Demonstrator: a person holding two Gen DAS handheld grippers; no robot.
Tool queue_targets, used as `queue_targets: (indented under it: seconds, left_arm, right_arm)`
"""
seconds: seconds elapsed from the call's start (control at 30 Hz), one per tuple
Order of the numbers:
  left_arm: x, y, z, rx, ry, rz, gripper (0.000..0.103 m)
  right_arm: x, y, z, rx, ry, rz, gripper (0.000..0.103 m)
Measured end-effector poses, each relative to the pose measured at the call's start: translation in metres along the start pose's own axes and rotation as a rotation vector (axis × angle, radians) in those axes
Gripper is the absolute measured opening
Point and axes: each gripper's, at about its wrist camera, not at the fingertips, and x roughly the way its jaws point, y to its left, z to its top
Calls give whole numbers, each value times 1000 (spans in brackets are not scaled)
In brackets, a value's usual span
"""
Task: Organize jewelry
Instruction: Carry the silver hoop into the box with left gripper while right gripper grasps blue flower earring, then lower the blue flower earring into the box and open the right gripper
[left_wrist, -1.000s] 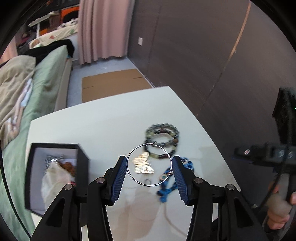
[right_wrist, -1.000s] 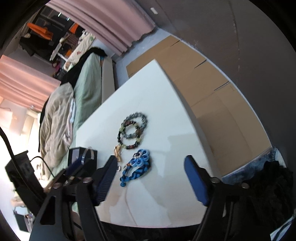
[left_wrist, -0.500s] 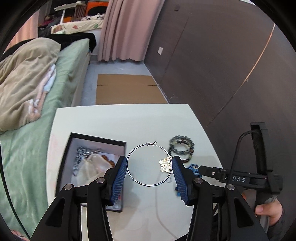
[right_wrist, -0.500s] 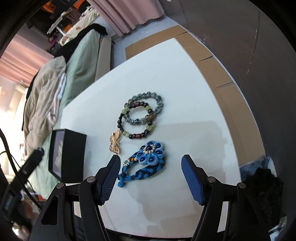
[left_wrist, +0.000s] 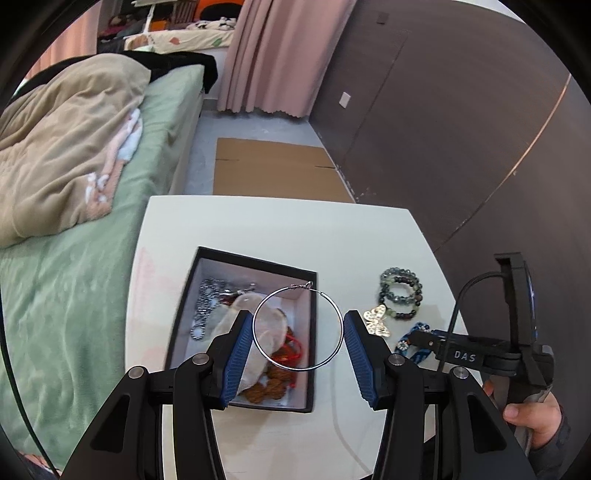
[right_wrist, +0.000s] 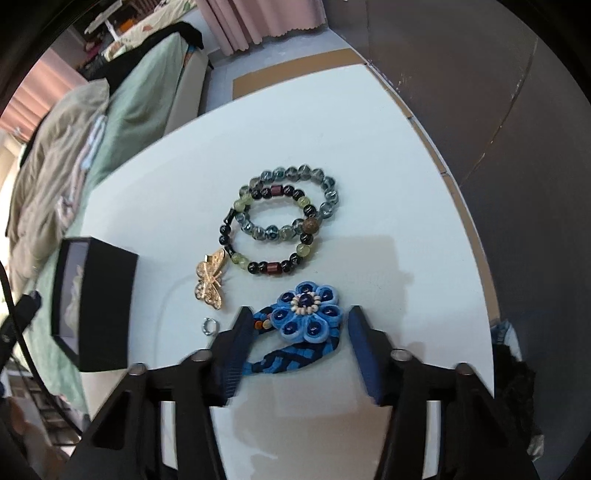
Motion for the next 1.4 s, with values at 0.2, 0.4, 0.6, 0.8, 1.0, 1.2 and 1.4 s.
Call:
queue_targets:
  seconds: [0.2,0.4,0.6,0.8,1.0,1.2,1.4]
  left_arm:
    - [1,24,2,-44,20,-10,52]
    - [8,40,2,-92,71,-55,67]
    - [-4,52,-1,-101,36,-60,73]
    - [-18,68,-2,-117,8,-41,73]
    - [-28,84,-4,-131,-12,-26,73]
    - [-37,96,-4,-136,-24,-11,77]
    - [-43,96,-5,-125,-39,1,90]
  right_arm:
    - [-9,6,-1,-21,-33,13,28]
    - [-42,15,-3,-26,-109,134,28]
    - [-62,34,0,-37,-170,260,28]
    - [-75,66,1,-69,-217,375,28]
    - [-81,95,1,-98,-252,467,28]
    - [-73,129,-1,-139,-227,534,29]
    - [-52,135,2,-118,-127,454,62]
